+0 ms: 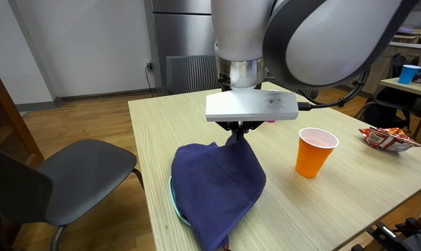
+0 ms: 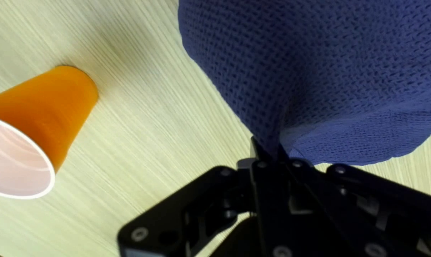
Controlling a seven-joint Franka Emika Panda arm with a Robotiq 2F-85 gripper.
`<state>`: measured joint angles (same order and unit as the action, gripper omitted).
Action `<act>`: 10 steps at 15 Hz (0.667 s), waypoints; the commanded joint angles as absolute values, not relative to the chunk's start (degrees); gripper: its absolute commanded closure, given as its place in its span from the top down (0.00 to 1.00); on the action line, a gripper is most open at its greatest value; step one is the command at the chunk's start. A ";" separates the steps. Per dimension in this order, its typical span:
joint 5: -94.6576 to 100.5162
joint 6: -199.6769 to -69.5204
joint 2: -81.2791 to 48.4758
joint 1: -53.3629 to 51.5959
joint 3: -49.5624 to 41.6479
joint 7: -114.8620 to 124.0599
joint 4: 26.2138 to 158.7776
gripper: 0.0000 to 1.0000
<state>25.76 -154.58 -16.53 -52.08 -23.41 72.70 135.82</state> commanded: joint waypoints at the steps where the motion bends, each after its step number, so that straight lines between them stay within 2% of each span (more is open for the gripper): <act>1: 27.09 -150.77 -15.27 -44.93 -16.45 72.28 135.35 0.31; 5: 28.07 -149.18 -15.38 -39.99 -11.57 72.89 134.69 0.58; 10: 29.00 -150.04 -14.66 -35.64 -7.52 73.18 134.57 0.97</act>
<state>27.23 -151.67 -16.51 -39.19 -10.93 72.68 134.87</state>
